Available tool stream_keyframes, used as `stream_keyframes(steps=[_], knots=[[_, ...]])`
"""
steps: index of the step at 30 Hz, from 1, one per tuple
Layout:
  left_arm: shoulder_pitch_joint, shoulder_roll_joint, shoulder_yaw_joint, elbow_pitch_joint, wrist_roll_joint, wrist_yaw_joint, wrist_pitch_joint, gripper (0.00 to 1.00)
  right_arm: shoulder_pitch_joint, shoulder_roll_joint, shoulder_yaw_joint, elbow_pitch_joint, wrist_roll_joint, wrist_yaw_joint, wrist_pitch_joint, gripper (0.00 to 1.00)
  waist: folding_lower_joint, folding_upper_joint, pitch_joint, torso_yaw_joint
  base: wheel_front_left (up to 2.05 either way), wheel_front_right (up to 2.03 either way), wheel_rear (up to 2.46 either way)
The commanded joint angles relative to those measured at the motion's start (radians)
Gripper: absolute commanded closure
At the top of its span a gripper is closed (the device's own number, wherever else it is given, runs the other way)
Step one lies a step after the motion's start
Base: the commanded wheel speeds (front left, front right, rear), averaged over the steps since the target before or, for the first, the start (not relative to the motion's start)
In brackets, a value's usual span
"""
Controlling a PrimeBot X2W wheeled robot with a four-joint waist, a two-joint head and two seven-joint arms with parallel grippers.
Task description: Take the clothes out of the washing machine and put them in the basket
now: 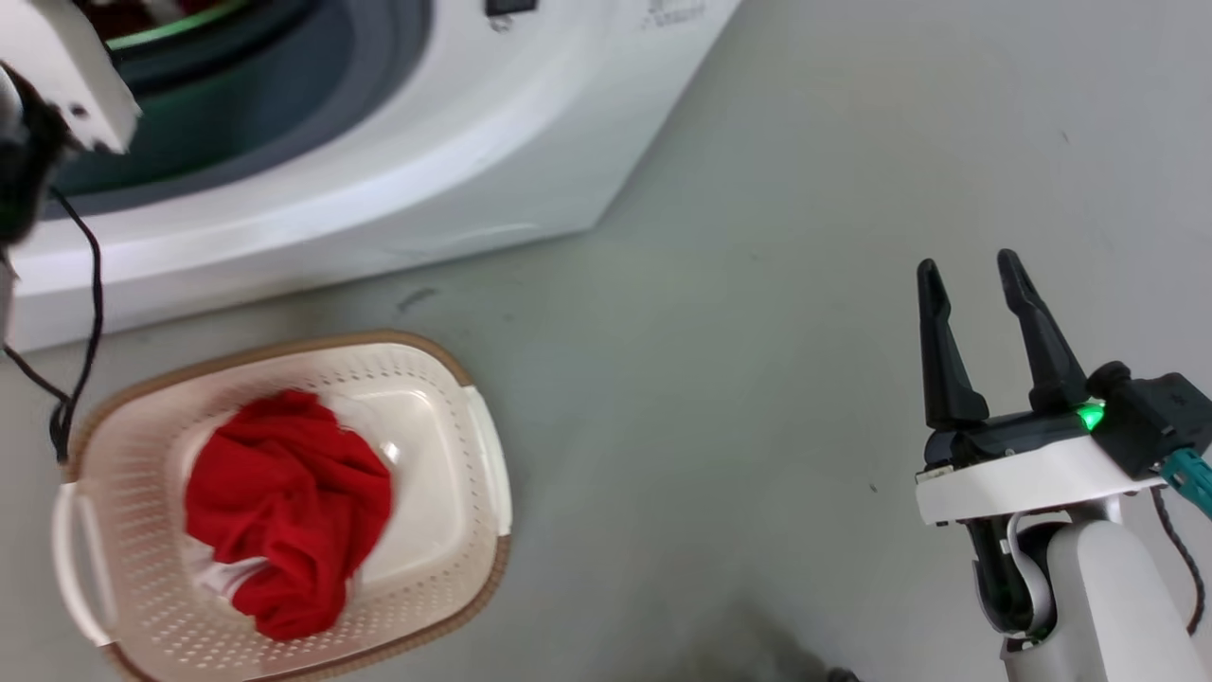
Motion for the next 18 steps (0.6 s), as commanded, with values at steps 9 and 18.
stream_keyframes(steps=[9,18], knots=[[0.170,-0.004,-0.048,-0.081,-0.020,-0.001,-0.193,1.00,0.052,-0.001,-0.028,0.021,-0.048,-0.001,-0.003,0.00,0.0001,0.0000,-0.165,0.107,0.00,0.00,0.00],[0.323,-0.045,-0.071,-0.201,0.014,0.047,-0.360,1.00,0.085,-0.001,-0.056,0.039,-0.077,-0.001,-0.002,0.00,0.0001,0.0000,-0.273,0.168,0.00,0.00,0.00]])
